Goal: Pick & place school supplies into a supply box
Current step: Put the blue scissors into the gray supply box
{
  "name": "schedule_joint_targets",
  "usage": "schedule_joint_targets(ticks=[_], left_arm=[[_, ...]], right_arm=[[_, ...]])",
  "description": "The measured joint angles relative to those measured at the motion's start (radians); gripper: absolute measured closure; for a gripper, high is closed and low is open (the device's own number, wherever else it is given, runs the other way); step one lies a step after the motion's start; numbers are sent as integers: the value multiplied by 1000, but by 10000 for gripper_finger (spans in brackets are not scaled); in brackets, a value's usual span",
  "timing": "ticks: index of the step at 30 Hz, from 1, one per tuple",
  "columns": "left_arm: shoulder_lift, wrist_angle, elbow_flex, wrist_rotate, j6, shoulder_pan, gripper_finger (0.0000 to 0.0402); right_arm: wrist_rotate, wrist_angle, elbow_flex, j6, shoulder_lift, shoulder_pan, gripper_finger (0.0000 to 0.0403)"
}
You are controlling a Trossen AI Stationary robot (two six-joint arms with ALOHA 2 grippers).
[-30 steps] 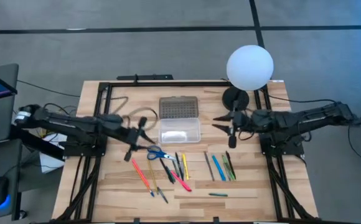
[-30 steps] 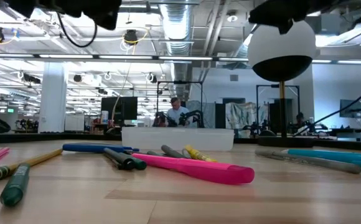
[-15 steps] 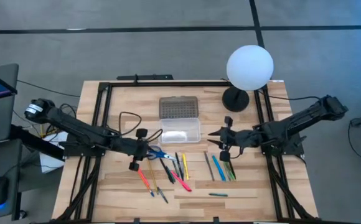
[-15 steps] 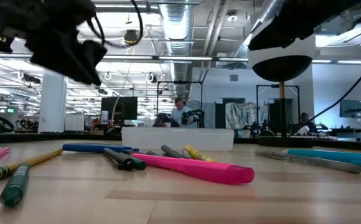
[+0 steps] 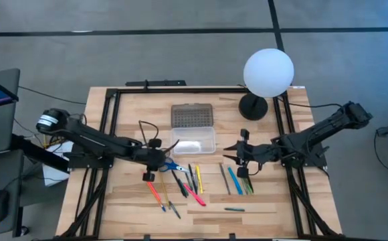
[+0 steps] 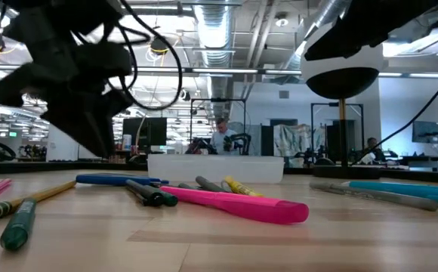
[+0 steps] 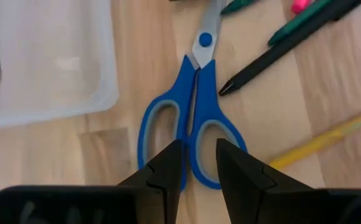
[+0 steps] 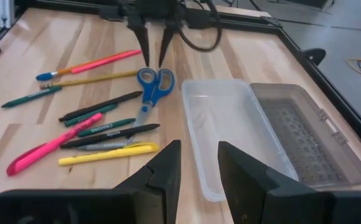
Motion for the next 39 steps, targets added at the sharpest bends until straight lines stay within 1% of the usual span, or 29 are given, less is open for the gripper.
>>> schedule_joint_targets(ticks=[4,13,22,27,32,39], left_arm=[[32,36,0,39,5,13,308],[51,36,0,54,20,40,305],[51,27,0,55,12,40,264],[108,51,0,76,12,40,249],[172,77,4,89,10,49,254],[170,73,3,98,3,64,282]], right_arm=[[0,4,0,0,0,7,301],[-3,-2,0,8,0,12,301],[-4,-4,-1,8,0,12,301],[-4,-3,-1,8,0,12,301],[-5,-4,-1,9,0,12,301],[-6,-4,-1,10,-1,12,301]])
